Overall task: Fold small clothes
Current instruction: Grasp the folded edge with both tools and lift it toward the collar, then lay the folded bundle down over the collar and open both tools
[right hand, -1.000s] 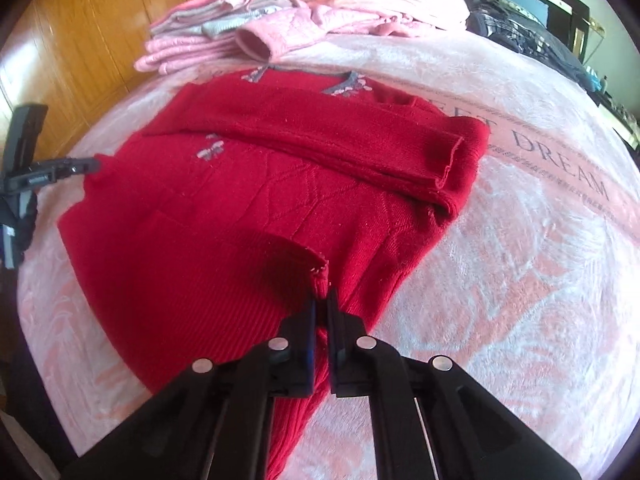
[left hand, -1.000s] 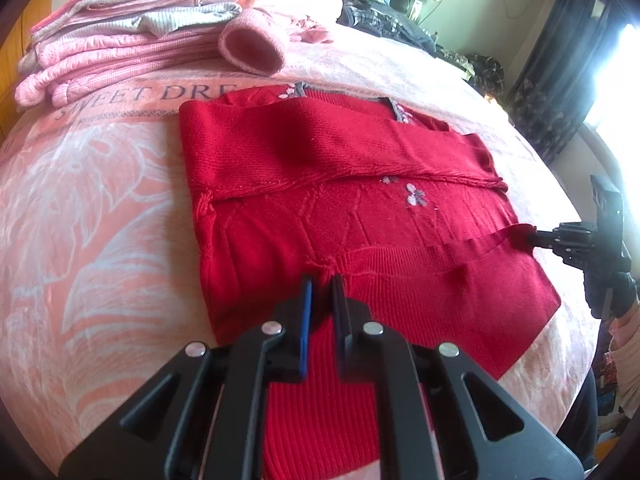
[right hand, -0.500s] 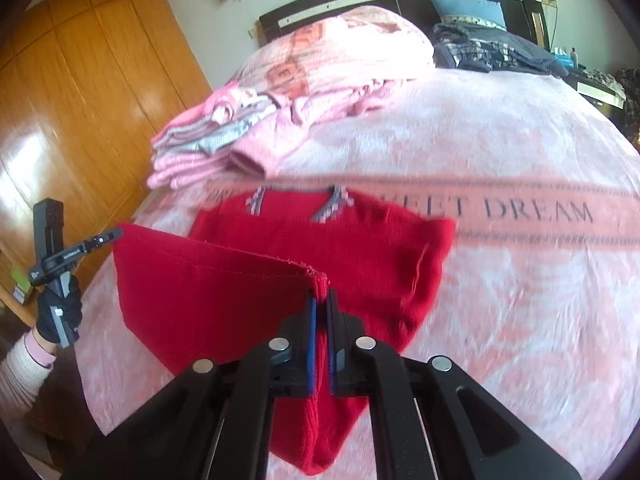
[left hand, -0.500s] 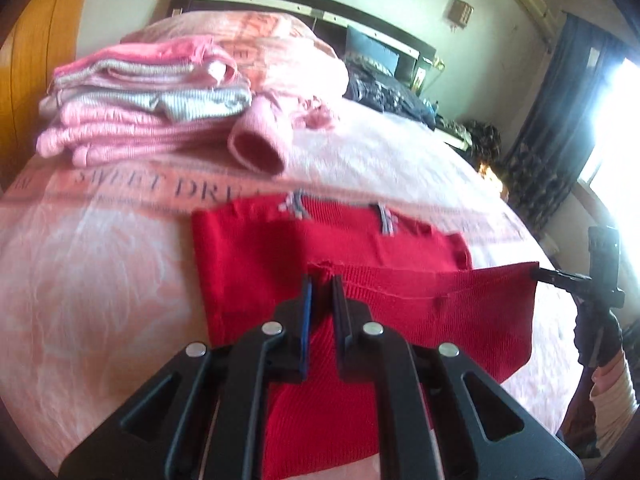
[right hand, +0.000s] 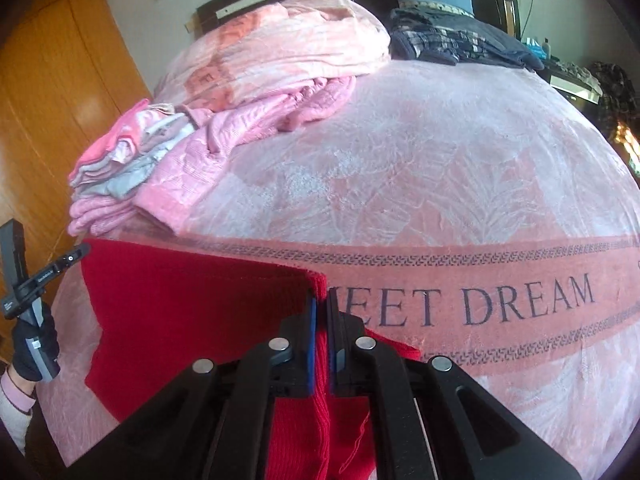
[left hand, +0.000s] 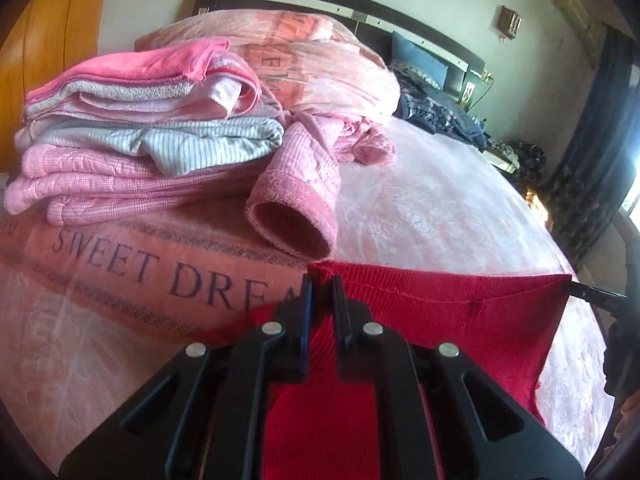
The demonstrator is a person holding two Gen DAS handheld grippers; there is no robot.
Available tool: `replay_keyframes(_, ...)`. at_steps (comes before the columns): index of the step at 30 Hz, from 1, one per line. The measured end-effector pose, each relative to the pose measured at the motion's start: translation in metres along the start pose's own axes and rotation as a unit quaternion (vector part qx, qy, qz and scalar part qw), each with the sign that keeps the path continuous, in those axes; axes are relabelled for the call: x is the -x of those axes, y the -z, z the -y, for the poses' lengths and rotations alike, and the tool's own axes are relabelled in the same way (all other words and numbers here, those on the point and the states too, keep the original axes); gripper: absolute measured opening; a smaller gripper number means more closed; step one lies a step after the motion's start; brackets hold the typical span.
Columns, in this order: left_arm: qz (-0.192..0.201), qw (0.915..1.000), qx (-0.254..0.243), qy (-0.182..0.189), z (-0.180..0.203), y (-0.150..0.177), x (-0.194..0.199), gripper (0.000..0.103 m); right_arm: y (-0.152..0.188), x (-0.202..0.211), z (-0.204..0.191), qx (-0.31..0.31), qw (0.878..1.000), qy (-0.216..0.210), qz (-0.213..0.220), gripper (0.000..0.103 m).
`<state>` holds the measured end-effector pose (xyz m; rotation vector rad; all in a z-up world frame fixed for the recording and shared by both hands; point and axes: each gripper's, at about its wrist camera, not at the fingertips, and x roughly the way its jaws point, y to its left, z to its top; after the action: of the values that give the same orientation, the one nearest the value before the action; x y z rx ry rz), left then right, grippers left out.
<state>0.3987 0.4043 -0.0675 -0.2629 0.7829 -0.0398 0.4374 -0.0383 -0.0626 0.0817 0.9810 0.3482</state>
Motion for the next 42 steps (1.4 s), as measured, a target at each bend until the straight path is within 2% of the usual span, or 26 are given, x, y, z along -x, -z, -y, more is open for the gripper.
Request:
replay_keyframes(5, -0.056, 0.9978, 0.012, -0.033, -0.015, 0.014, -0.065, 0.008, 0.01, -0.061, 0.019, -0.034, 0.998, 0.018, -0.047, 0.004)
replay_keyframes(10, -0.098, 0.9937, 0.018, -0.053, -0.028, 0.029, -0.097, 0.011, 0.024, -0.097, 0.028, -0.055, 0.995, 0.024, -0.077, 0.004)
replay_keyframes(12, -0.104, 0.9931, 0.026, -0.048, -0.033, 0.032, -0.1, 0.014, 0.027, -0.102, 0.03, -0.059, 0.995, 0.027, -0.079, 0.005)
replay_keyframes(16, -0.109, 0.9925, 0.043, -0.035, -0.039, 0.032, -0.095, 0.016, 0.03, -0.103, 0.033, -0.072, 0.994, 0.027, -0.077, 0.006)
replay_keyframes(18, -0.101, 0.9925, 0.057, -0.038, -0.043, 0.029, -0.084, 0.019, 0.029, -0.096, 0.033, -0.073, 0.994, 0.032, -0.077, 0.018)
replay_keyframes(20, -0.072, 0.9934, 0.073, -0.051, -0.048, 0.027, -0.06, 0.019, 0.029, -0.073, 0.033, -0.069, 0.996, 0.03, -0.057, 0.02)
replay_keyframes(21, -0.048, 0.9945, 0.079, -0.049, -0.05, 0.027, -0.042, 0.019, 0.032, -0.057, 0.034, -0.071, 0.996, 0.014, -0.046, 0.021)
replay_keyframes(23, -0.015, 0.9972, 0.065, -0.034, -0.044, 0.03, -0.009, 0.022, 0.044, -0.028, 0.033, -0.071, 0.996, -0.011, -0.043, 0.021)
replay_keyframes(25, -0.01, 0.9989, 0.04, -0.023, -0.032, 0.041, 0.018, 0.025, 0.064, -0.003, 0.029, -0.058, 0.997, -0.027, -0.052, 0.022)
replay_keyframes(27, -0.023, 0.9995, 0.021, -0.008, -0.02, 0.057, 0.035, 0.029, 0.094, 0.013, 0.02, -0.035, 0.996, -0.036, -0.074, 0.024)
replay_keyframes(29, -0.057, 0.9983, 0.009, 0.004, -0.007, 0.08, 0.045, 0.033, 0.123, 0.021, 0.013, -0.018, 0.994, -0.035, -0.1, 0.03)
replay_keyframes(33, -0.108, 0.994, -0.001, 0.017, 0.013, 0.113, 0.045, 0.039, 0.17, 0.027, 0.008, -0.027, 0.989, -0.066, -0.132, 0.031)
replay_keyframes(34, -0.119, 0.9926, 0.0, 0.023, 0.016, 0.124, 0.045, 0.044, 0.178, 0.027, 0.007, -0.031, 0.987, -0.077, -0.137, 0.031)
replay_keyframes(36, -0.133, 0.9908, 0.0, 0.023, 0.019, 0.138, 0.043, 0.048, 0.188, 0.023, 0.002, -0.025, 0.986, -0.076, -0.149, 0.031)
replay_keyframes(37, -0.142, 0.9897, -0.001, 0.019, 0.018, 0.144, 0.038, 0.049, 0.193, 0.021, -0.001, -0.019, 0.985, -0.078, -0.154, 0.027)
replay_keyframes(38, -0.147, 0.989, 0.001, 0.016, 0.017, 0.148, 0.036, 0.049, 0.195, 0.02, -0.002, -0.018, 0.984, -0.083, -0.155, 0.015)
replay_keyframes(39, -0.153, 0.9881, 0.003, 0.013, 0.016, 0.151, 0.034, 0.049, 0.196, 0.019, -0.003, -0.019, 0.983, -0.089, -0.156, 0.008)
replay_keyframes(42, -0.172, 0.985, 0.002, 0.003, 0.01, 0.162, 0.024, 0.048, 0.198, 0.02, 0.0, -0.032, 0.984, -0.083, -0.158, 0.005)
